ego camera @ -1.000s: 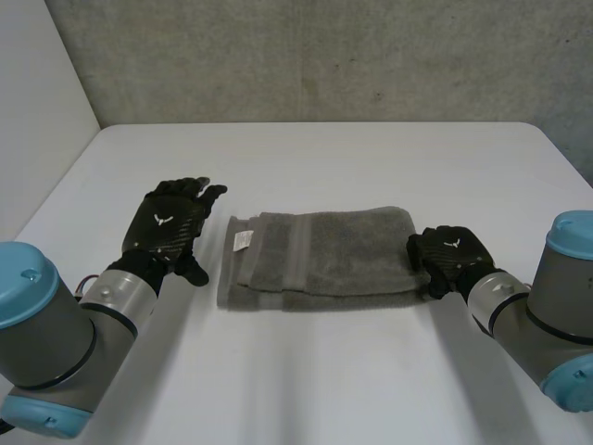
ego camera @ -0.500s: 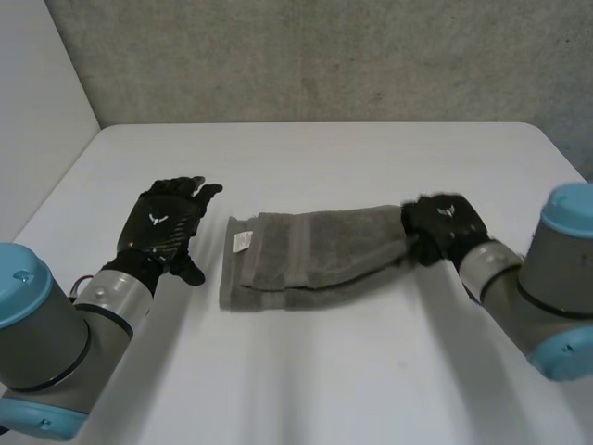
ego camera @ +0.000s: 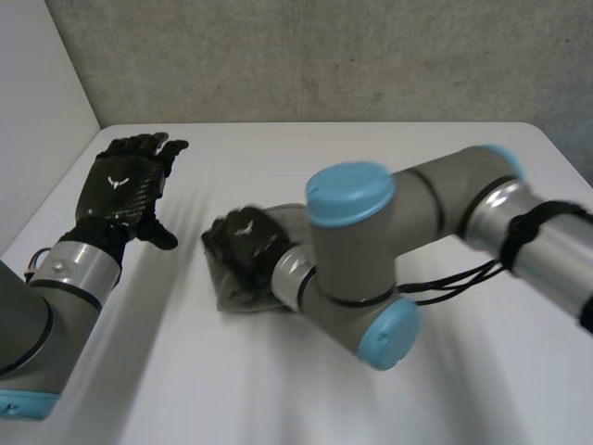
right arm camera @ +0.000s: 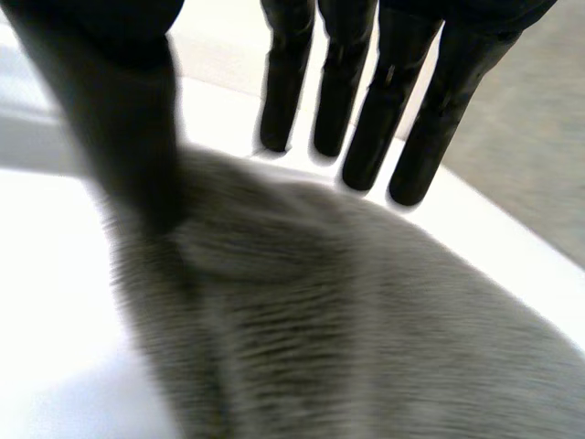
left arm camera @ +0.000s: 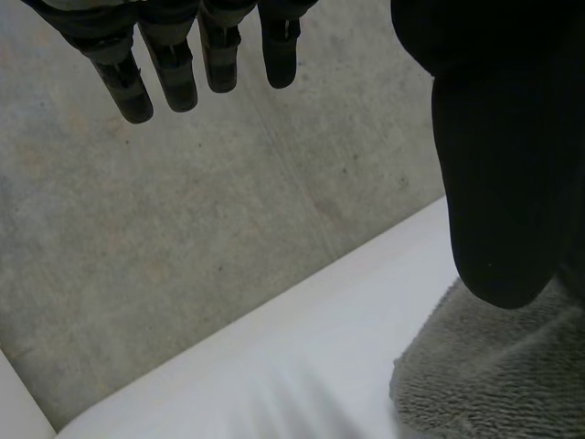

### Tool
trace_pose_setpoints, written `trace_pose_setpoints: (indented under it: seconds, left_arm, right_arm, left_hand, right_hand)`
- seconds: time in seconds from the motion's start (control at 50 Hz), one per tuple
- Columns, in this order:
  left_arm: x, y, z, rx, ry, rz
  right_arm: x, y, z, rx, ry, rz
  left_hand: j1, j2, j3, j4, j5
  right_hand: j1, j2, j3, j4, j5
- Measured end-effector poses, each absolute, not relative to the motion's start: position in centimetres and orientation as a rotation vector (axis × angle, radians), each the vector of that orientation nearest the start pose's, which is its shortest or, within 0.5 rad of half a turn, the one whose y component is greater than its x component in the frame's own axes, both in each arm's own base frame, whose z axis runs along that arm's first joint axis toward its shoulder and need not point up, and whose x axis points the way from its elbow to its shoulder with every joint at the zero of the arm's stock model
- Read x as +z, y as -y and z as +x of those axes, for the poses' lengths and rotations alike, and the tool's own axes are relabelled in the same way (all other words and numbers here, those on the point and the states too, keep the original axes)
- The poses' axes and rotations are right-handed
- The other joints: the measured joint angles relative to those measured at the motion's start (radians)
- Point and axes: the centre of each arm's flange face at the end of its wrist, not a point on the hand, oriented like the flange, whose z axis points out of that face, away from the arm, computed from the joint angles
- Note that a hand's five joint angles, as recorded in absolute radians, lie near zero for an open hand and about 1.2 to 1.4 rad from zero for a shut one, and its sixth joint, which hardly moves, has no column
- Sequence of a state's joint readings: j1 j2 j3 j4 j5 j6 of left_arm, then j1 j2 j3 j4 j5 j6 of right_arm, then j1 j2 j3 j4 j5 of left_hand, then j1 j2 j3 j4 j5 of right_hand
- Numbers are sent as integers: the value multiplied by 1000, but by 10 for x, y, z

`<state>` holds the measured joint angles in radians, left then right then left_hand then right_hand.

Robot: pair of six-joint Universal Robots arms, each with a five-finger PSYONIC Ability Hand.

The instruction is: Fold the laundry

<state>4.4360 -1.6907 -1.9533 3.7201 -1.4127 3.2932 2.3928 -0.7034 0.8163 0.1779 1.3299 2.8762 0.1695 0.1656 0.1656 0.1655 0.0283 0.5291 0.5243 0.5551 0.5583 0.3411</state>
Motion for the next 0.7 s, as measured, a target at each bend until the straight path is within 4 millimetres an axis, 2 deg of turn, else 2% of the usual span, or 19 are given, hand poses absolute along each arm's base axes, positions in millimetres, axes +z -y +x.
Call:
trace_pose_setpoints:
  seconds: [0.02, 0.06, 0.16, 0.24, 0.34, 0.42, 0.44, 0.5, 0.56, 0.62, 0.66, 0.7]
  left_arm:
    - [215, 263, -226, -2447, -2173, 673]
    - [218, 265, -228, -2462, -2161, 673]
    - [225, 273, -239, -2509, -2161, 676]
    - [219, 275, -254, -2507, -2255, 680]
    - [193, 276, -267, -2380, -2445, 673]
    - [160, 273, -271, -2156, -2615, 661]
    - [156, 272, -271, -2128, -2631, 660]
    - [138, 269, -269, -1995, -2700, 659]
    - [130, 268, -268, -1940, -2724, 659]
    - [130, 268, -268, -1933, -2725, 660]
    - [135, 269, -268, -1951, -2716, 661]
    - [149, 270, -271, -2011, -2684, 663]
  right_arm:
    - [187, 207, 434, -1508, -1769, -1239]
    - [200, 214, 425, -1550, -1789, -1169]
    - [235, 232, 395, -1655, -1807, -936]
    - [244, 241, 378, -1680, -1815, -807]
    - [229, 250, 370, -1637, -1866, -739]
    - [195, 257, 373, -1546, -1955, -749]
    - [191, 258, 374, -1534, -1967, -753]
    - [162, 262, 378, -1452, -2044, -779]
    - [143, 264, 380, -1398, -2094, -800]
    - [133, 265, 381, -1366, -2130, -826]
    - [136, 266, 382, -1371, -2134, -838]
    - [152, 268, 381, -1411, -2114, -843]
  left_hand:
    - [0, 0, 0, 0, 0]
    - [0, 0, 0, 0, 0]
    - [0, 0, 0, 0, 0]
    - [0, 0, 0, 0, 0]
    - [0, 0, 0, 0, 0]
    - [0, 0, 0, 0, 0]
    - [0, 0, 0, 0, 0]
    - [0, 0, 0, 0, 0]
    - [0, 0, 0, 0, 0]
    - [0, 0, 0, 0, 0]
    - [0, 0, 0, 0, 0]
    - [0, 0, 0, 0, 0]
  right_hand:
    - [-147, -151, -170, -155, -160]
    - [-251, -258, -285, -287, -277]
    - [-288, -276, -312, -303, -280]
    - [-288, -276, -312, -303, -280]
    - [-288, -276, -312, -303, -280]
    - [-288, -276, -312, -302, -280]
    - [-288, -276, -312, -303, -280]
    - [-288, -276, -312, -302, -280]
    - [-288, -276, -312, -303, -280]
    - [-288, -276, -312, -303, -280]
    - [-288, -276, -312, -303, -280]
    - [-288, -276, -312, -303, -280]
